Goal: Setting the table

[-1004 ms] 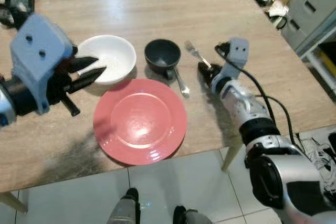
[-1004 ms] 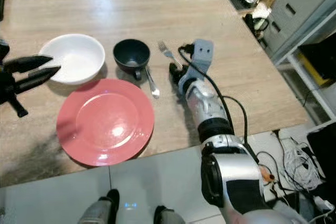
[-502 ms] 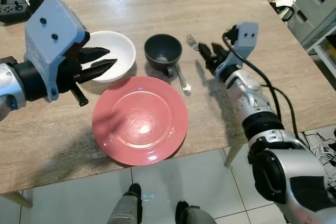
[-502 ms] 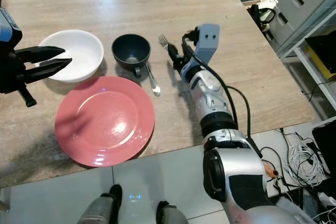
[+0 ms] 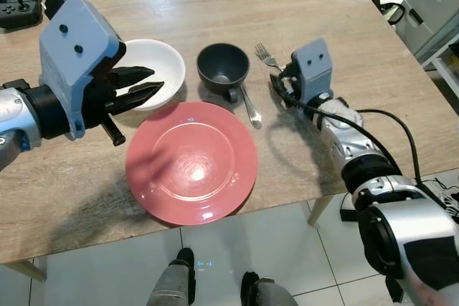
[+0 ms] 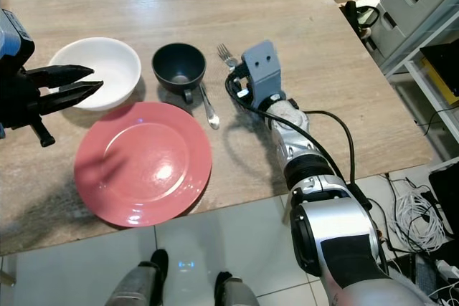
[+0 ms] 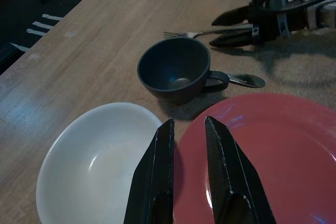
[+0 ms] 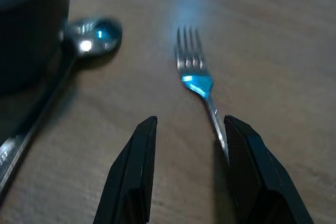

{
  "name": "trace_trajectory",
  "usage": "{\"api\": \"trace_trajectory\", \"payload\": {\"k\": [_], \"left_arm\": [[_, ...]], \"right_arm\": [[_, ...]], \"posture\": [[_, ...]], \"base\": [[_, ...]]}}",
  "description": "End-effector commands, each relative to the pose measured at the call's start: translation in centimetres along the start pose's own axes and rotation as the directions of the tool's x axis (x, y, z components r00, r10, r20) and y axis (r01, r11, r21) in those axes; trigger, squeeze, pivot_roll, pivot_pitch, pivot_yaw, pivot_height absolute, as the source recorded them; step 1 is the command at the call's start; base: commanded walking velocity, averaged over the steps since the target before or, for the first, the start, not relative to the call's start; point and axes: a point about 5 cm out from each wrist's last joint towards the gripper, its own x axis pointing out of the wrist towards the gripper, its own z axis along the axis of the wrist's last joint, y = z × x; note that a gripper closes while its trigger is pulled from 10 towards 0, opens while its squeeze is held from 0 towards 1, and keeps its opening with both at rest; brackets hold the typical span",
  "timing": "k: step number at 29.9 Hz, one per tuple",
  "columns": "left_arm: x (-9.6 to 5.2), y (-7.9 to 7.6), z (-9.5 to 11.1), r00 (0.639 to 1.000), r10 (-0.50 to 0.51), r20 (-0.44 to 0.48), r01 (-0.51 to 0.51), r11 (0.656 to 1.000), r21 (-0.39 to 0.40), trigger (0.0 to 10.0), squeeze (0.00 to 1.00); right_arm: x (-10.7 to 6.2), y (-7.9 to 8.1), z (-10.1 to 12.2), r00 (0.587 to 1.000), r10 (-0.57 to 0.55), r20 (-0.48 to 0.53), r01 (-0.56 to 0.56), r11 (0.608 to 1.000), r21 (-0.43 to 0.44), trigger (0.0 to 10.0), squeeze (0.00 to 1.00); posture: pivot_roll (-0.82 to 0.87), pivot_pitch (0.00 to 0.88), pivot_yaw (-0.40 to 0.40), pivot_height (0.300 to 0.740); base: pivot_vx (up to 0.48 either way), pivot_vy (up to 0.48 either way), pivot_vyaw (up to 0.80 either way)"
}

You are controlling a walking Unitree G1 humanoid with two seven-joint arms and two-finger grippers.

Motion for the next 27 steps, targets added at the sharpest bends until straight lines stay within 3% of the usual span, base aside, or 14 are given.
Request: {"api": "trace_trajectory", "payload": {"k": [1, 4, 11, 19, 20, 21, 22, 24, 25, 27], "left_arm": [[0.0, -0.4, 0.0, 1.0, -0.016, -0.004, 0.016, 1.0, -0.002, 10.0, 0.0], [-0.1, -0.5, 0.0, 1.0, -0.013, -0.006, 0.013, 1.0, -0.011, 10.0, 0.0], [-0.5, -0.8, -0.2, 0.997, -0.068, -0.033, 0.068, 0.998, -0.018, 10.0, 0.0], [-1.6, -0.8, -0.5, 0.984, -0.166, -0.066, 0.162, 0.985, -0.061, 10.0, 0.0], [-1.7, -0.8, -0.4, 0.983, -0.171, -0.066, 0.167, 0.984, -0.065, 10.0, 0.0], [-1.7, -0.8, -0.4, 0.983, -0.171, -0.066, 0.167, 0.984, -0.065, 10.0, 0.0], [-1.7, -0.7, -0.3, 0.983, -0.171, -0.061, 0.167, 0.984, -0.067, 10.0, 0.0], [-1.7, -0.7, -0.3, 0.983, -0.171, -0.061, 0.167, 0.984, -0.067, 10.0, 0.0], [-1.6, -0.6, -0.2, 0.984, -0.168, -0.053, 0.165, 0.984, -0.068, 10.0, 0.0], [-1.5, -0.6, -0.1, 0.985, -0.165, -0.046, 0.162, 0.984, -0.068, 10.0, 0.0]], "right_arm": [[0.0, 0.0, -0.9, 0.997, -0.017, -0.076, 0.018, 1.0, 0.01, 10.0, 0.0], [-0.1, -0.1, -1.5, 0.991, -0.048, -0.128, 0.054, 0.998, 0.037, 10.0, 0.0], [-0.2, 0.3, -2.8, 0.974, -0.022, -0.224, 0.069, 0.977, 0.2, 10.0, 0.0], [-0.4, 1.0, -3.8, 0.95, 0.04, -0.308, 0.032, 0.974, 0.226, 10.0, 0.0], [-0.5, 1.2, -4.0, 0.946, 0.058, -0.32, 0.02, 0.972, 0.233, 9.3, 0.0], [-0.5, 1.2, -4.0, 0.946, 0.058, -0.32, 0.02, 0.972, 0.233, 9.3, 0.0], [-0.5, 1.5, -4.2, 0.94, 0.081, -0.332, 0.0, 0.972, 0.236, 1.6, 0.0], [-0.5, 1.5, -4.2, 0.94, 0.081, -0.332, 0.0, 0.972, 0.236, 1.6, 0.0], [-0.6, 1.9, -4.4, 0.934, 0.103, -0.342, -0.019, 0.97, 0.241, 0.0, 0.0], [-0.6, 2.1, -4.5, 0.93, 0.125, -0.347, -0.033, 0.966, 0.258, 0.0, 0.0]], "posture": [[0.28, 0.289, 0.034, 0.74], [0.28, 0.289, 0.035, 0.74], [0.28, 0.288, 0.037, 0.74], [0.29, 0.282, 0.04, 0.74], [0.29, 0.28, 0.039, 0.74], [0.29, 0.28, 0.039, 0.74], [0.29, 0.278, 0.039, 0.74], [0.29, 0.278, 0.039, 0.74], [0.29, 0.275, 0.038, 0.74], [0.28, 0.274, 0.039, 0.74]], "base": [[0.0, 0.0, 0.0], [0.0, 0.0, 0.0], [0.0, 0.0, 0.0], [0.0, 0.0, 0.0], [0.0, 0.0, 0.0], [0.0, 0.0, 0.0], [0.0, 0.0, 0.0], [0.0, 0.0, 0.0], [0.0, 0.0, 0.0], [0.0, 0.0, 0.0]]}}
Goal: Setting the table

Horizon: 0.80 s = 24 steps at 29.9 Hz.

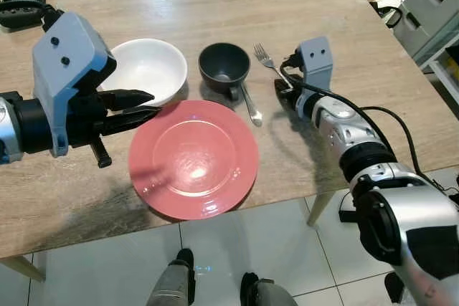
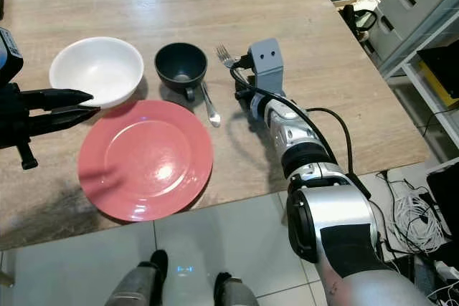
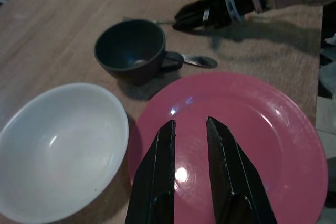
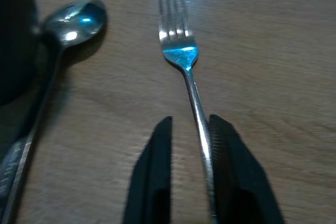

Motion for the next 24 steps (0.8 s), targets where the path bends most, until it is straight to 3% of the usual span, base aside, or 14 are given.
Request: {"api": "trace_trajectory", "payload": {"k": [1, 9, 14, 20, 21, 24], "left_arm": [[-0.1, -0.1, 0.3, 1.0, -0.003, 0.009, 0.003, 1.0, 0.007, 10.0, 0.0], [-0.1, 0.1, 0.4, 1.0, 0.02, 0.013, -0.02, 1.0, 0.012, 10.0, 0.0], [0.0, 0.1, 0.4, 0.999, 0.038, 0.018, -0.038, 0.999, 0.003, 10.0, 0.0], [0.1, 0.2, 0.4, 0.999, 0.041, 0.019, -0.041, 0.999, 0.002, 10.0, 0.0], [0.2, 0.2, 0.4, 0.998, 0.062, 0.03, -0.062, 0.998, -0.007, 10.0, 0.0], [0.2, 0.2, 0.4, 0.998, 0.062, 0.03, -0.062, 0.998, -0.007, 10.0, 0.0]], "right_arm": [[-0.4, 1.3, -4.4, 0.98, 0.07, -0.184, -0.056, 0.995, 0.081, 0.0, 0.0], [-0.4, 1.3, -4.2, 0.981, 0.091, -0.174, -0.061, 0.984, 0.167, 0.0, 0.0], [-0.2, 0.7, -2.4, 0.996, 0.059, -0.068, -0.038, 0.96, 0.278, 0.0, 0.0], [-0.1, 0.5, -1.9, 0.998, 0.044, -0.039, -0.03, 0.953, 0.3, 0.0, 0.0], [-0.1, -0.3, 0.1, 0.998, 0.002, 0.068, -0.025, 0.941, 0.338, 0.0, 0.0], [-0.1, -0.3, 0.1, 0.998, 0.002, 0.068, -0.025, 0.941, 0.338, 0.0, 0.0]], "posture": [[0.28, 0.273, 0.039, 0.74], [0.28, 0.275, 0.038, 0.74], [0.28, 0.275, 0.038, 0.74], [0.28, 0.273, 0.036, 0.74], [0.27, 0.269, 0.033, 0.74], [0.27, 0.269, 0.033, 0.74]], "base": [[0.0, 0.0, 0.0], [0.0, 0.0, 0.0], [0.0, 0.0, 0.0], [0.0, 0.0, 0.0], [0.0, 0.0, 0.0], [0.0, 0.0, 0.0]]}}
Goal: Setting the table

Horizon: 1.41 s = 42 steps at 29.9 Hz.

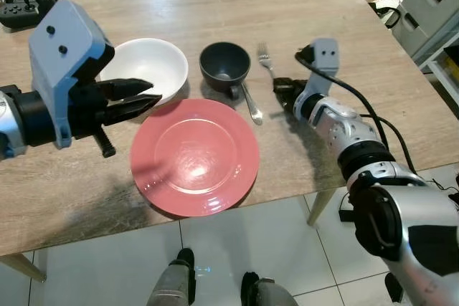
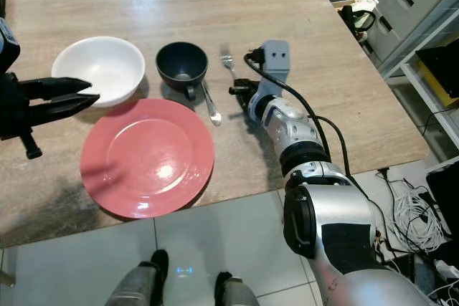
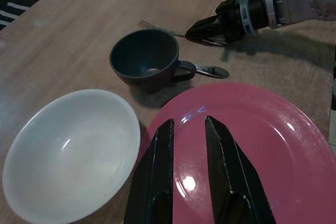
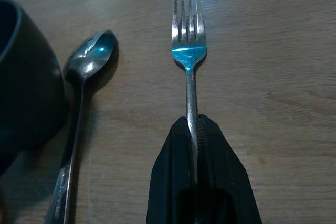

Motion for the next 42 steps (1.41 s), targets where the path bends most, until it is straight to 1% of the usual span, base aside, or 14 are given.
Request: {"api": "trace_trajectory", "payload": {"k": [1, 2, 3, 5, 12, 16, 19, 21, 22, 24, 31, 34, 38, 42], "left_arm": [[0.1, 0.1, 0.0, 0.999, 0.05, 0.013, -0.05, 0.999, -0.013, 10.0, 0.0], [0.6, 0.4, -0.3, 0.992, 0.122, 0.042, -0.12, 0.992, -0.045, 10.0, 0.0], [1.0, 0.4, -0.6, 0.982, 0.177, 0.063, -0.172, 0.982, -0.077, 10.0, 0.0], [1.4, 0.4, -0.8, 0.975, 0.21, 0.073, -0.202, 0.974, -0.099, 10.0, 0.0], [2.0, 0.0, -1.4, 0.97, 0.231, 0.078, -0.22, 0.967, -0.125, 10.0, 0.0], [2.3, 0.0, -1.5, 0.968, 0.239, 0.079, -0.228, 0.965, -0.129, 10.0, 0.0], [2.7, 0.2, -1.8, 0.958, 0.272, 0.086, -0.259, 0.956, -0.14, 10.0, 0.0], [3.0, -0.2, -3.0, 0.942, 0.331, 0.057, -0.319, 0.935, -0.154, 10.0, 0.0], [3.0, -0.2, -3.0, 0.942, 0.331, 0.057, -0.319, 0.935, -0.154, 10.0, 0.0], [3.1, -0.9, -4.0, 0.929, 0.368, 0.032, -0.358, 0.919, -0.167, 10.0, 0.0], [4.2, -3.0, -5.2, 0.933, 0.359, 0.028, -0.35, 0.922, -0.166, 10.0, 0.0], [4.7, -3.2, -5.3, 0.935, 0.352, 0.036, -0.342, 0.924, -0.169, 10.0, 0.0], [5.5, -3.2, -5.2, 0.937, 0.347, 0.051, -0.334, 0.927, -0.168, 10.0, 0.0], [5.7, -3.0, -5.4, 0.93, 0.364, 0.06, -0.352, 0.924, -0.152, 10.0, 0.0]], "right_arm": [[-0.2, -0.3, 2.3, 0.99, -0.003, 0.142, -0.007, 0.997, 0.071, 10.0, 0.0], [-0.7, -0.3, 4.4, 0.958, -0.002, 0.286, -0.026, 0.995, 0.092, 10.0, 0.0], [-1.6, -0.2, 5.6, 0.923, -0.005, 0.385, -0.019, 0.998, 0.06, 10.0, 0.0], [-2.2, 0.0, 5.8, 0.903, -0.001, 0.43, -0.016, 0.999, 0.038, 10.0, 0.0], [-3.0, 0.9, 4.3, 0.905, 0.019, 0.424, -0.026, 1.0, 0.011, 10.0, 0.0], [-3.2, 0.9, 4.3, 0.902, 0.014, 0.431, -0.021, 1.0, 0.012, 10.0, 0.0], [-3.6, 0.6, 5.1, 0.876, -0.018, 0.481, -0.007, 0.999, 0.049, 10.0, 0.0], [-4.8, 0.5, 5.1, 0.84, -0.067, 0.539, 0.043, 0.997, 0.056, 10.0, 0.0], [-4.8, 0.5, 5.1, 0.84, -0.067, 0.539, 0.043, 0.997, 0.056, 10.0, 0.0], [-6.4, 1.0, 4.3, 0.82, -0.095, 0.564, 0.08, 0.996, 0.051, 10.0, 0.0], [-9.6, 2.2, 1.8, 0.79, -0.181, 0.586, 0.193, 0.98, 0.042, 10.0, 0.0], [-9.8, 2.6, 1.4, 0.792, -0.189, 0.581, 0.197, 0.979, 0.05, 10.0, 0.0], [-9.6, 4.4, 0.6, 0.825, -0.137, 0.548, 0.136, 0.99, 0.042, 10.0, 0.0], [-9.5, 6.4, -0.1, 0.898, 0.079, 0.432, -0.052, 0.996, -0.075, 10.0, 0.0]], "posture": [[0.26, 0.257, 0.034, 0.74], [0.24, 0.243, 0.039, 0.74], [0.23, 0.233, 0.041, 0.74], [0.23, 0.23, 0.043, 0.74], [0.21, 0.2, 0.044, 0.74], [0.21, 0.187, 0.036, 0.74], [0.2, 0.171, 0.03, 0.74], [0.2, 0.155, 0.026, 0.74], [0.2, 0.155, 0.026, 0.74], [0.19, 0.149, 0.021, 0.74], [0.16, 0.114, 0.041, 0.74], [0.15, 0.102, 0.049, 0.74], [0.14, 0.097, 0.05, 0.74], [0.14, 0.085, 0.039, 0.74]], "base": [[0.0, 0.0, 0.0], [0.0, 0.0, 0.0], [0.0, 0.0, 0.0], [0.0, 0.0, 0.0], [0.0, 0.0, 0.0], [0.0, 0.0, 0.0], [0.0, 0.0, 0.0], [0.0, 0.0, 0.0], [0.0, 0.0, 0.0], [0.0, 0.0, 0.0], [0.0, 0.0, 0.0], [0.0, 0.0, 0.0], [0.0, 0.0, 0.0], [0.0, 0.0, 0.0]]}}
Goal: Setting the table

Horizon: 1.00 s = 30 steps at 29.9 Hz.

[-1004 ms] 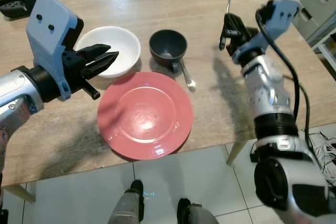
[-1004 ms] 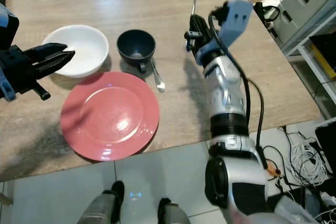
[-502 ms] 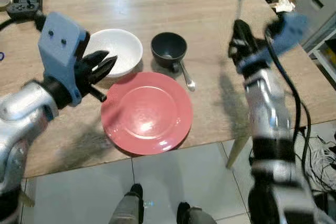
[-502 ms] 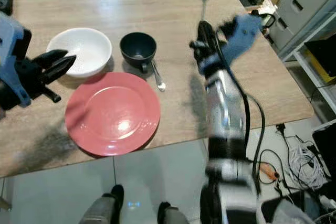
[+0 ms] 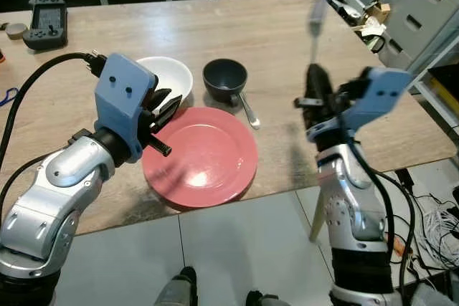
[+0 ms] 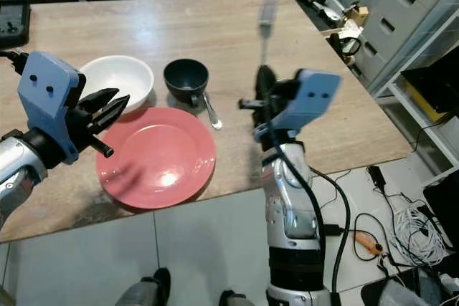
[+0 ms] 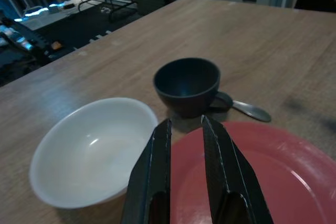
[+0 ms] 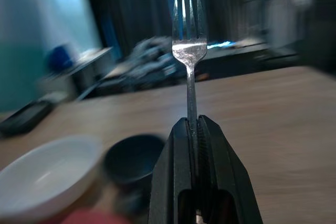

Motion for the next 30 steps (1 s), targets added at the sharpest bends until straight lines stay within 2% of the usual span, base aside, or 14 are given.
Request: {"api": "trace_trajectory", "payload": {"k": [1, 4, 6, 7, 9, 10, 12, 13, 14, 16, 20, 24, 25, 30], "left_arm": [[0.0, -0.1, -0.4, 1.0, 0.0, -0.006, 0.0, 1.0, 0.007, 10.0, 0.0], [0.2, 0.1, -0.3, 1.0, 0.011, 0.003, -0.011, 1.0, 0.019, 10.0, 0.0], [0.3, 0.2, -0.2, 1.0, 0.016, 0.011, -0.016, 1.0, 0.027, 10.0, 0.0], [0.3, 0.2, -0.2, 1.0, 0.016, 0.011, -0.016, 1.0, 0.027, 10.0, 0.0], [0.4, 0.3, -0.1, 1.0, 0.02, 0.018, -0.02, 0.999, 0.029, 10.0, 0.0], [0.5, 0.3, 0.2, 0.999, 0.023, 0.033, -0.024, 0.999, 0.034, 10.0, 0.0], [0.8, 0.4, 0.8, 0.998, 0.021, 0.058, -0.023, 0.999, 0.034, 10.0, 0.0], [1.1, 0.4, 1.3, 0.997, 0.02, 0.079, -0.023, 0.999, 0.036, 10.0, 0.0], [1.1, 0.4, 1.3, 0.997, 0.02, 0.079, -0.023, 0.999, 0.036, 10.0, 0.0], [1.4, 0.3, 1.7, 0.995, 0.017, 0.096, -0.02, 0.999, 0.034, 10.0, 0.0], [1.9, 0.1, 2.1, 0.994, 0.005, 0.113, -0.009, 0.999, 0.034, 10.0, 0.0], [2.0, -0.1, 2.1, 0.993, 0.0, 0.118, -0.004, 0.999, 0.033, 10.0, 0.0], [2.0, -0.2, 2.2, 0.992, -0.003, 0.123, -0.001, 1.0, 0.031, 10.0, 0.0], [2.0, -0.2, 2.1, 0.993, -0.001, 0.121, -0.002, 1.0, 0.026, 10.0, 0.0]], "right_arm": [[-0.3, 0.7, -0.1, 0.997, 0.069, -0.033, -0.069, 0.998, 0.013, 10.0, 0.0], [-0.5, 1.6, -0.3, 0.97, 0.223, -0.098, -0.223, 0.975, 0.016, 10.0, 0.0], [-1.1, 2.5, -0.9, 0.927, 0.338, -0.161, -0.344, 0.939, -0.011, 10.0, 0.0], [-1.1, 2.5, -0.9, 0.927, 0.338, -0.161, -0.344, 0.939, -0.011, 10.0, 0.0], [-1.5, 3.0, -1.7, 0.9, 0.385, -0.203, -0.396, 0.918, -0.01, 10.0, 0.0], [-2.1, 3.6, -3.0, 0.862, 0.429, -0.269, -0.453, 0.891, -0.031, 10.0, 0.0], [-2.8, 4.5, -4.7, 0.826, 0.449, -0.341, -0.478, 0.878, -0.003, 10.0, 0.0], [-3.5, 5.7, -6.1, 0.79, 0.481, -0.38, -0.506, 0.862, 0.039, 10.0, 0.0], [-3.5, 5.7, -6.1, 0.79, 0.481, -0.38, -0.506, 0.862, 0.039, 10.0, 0.0], [-4.1, 6.9, -7.7, 0.767, 0.487, -0.418, -0.512, 0.857, 0.058, 10.0, 0.0], [-4.3, 8.0, -10.0, 0.748, 0.453, -0.485, -0.488, 0.871, 0.062, 10.0, 0.0], [-4.3, 8.2, -10.5, 0.745, 0.436, -0.505, -0.477, 0.877, 0.053, 10.0, 0.0], [-4.2, 8.2, -10.8, 0.751, 0.414, -0.515, -0.462, 0.886, 0.037, 10.0, 1.0], [-3.7, 7.9, -10.4, 0.77, 0.402, -0.495, -0.446, 0.895, 0.033, 10.0, 1.0]], "posture": [[0.14, 0.085, 0.039, 0.74], [0.13, 0.082, 0.027, 0.74], [0.13, 0.083, 0.02, 0.74], [0.13, 0.083, 0.02, 0.74], [0.13, 0.084, 0.016, 0.74], [0.14, 0.087, 0.01, 0.74], [0.14, 0.088, 0.005, 0.74], [0.14, 0.091, 0.001, 0.74], [0.14, 0.091, 0.001, 0.74], [0.15, 0.094, -0.002, 0.74], [0.15, 0.097, -0.003, 0.74], [0.15, 0.097, -0.003, 0.74], [0.15, 0.103, -0.006, 0.74], [0.15, 0.11, -0.008, 0.74]], "base": [[0.0, 0.0, 0.0], [0.0, 0.0, 0.0], [0.0, 0.0, 0.0], [0.0, 0.0, 0.0], [0.0, 0.0, 0.0], [0.0, 0.0, 0.0], [0.0, 0.0, 0.0], [0.0, 0.0, 0.0], [0.0, 0.0, 0.0], [0.0, 0.0, 0.0], [0.0, 0.0, 0.0], [0.0, 0.0, 0.0], [0.0, 0.0, 0.0], [0.0, 0.0, 0.0]]}}
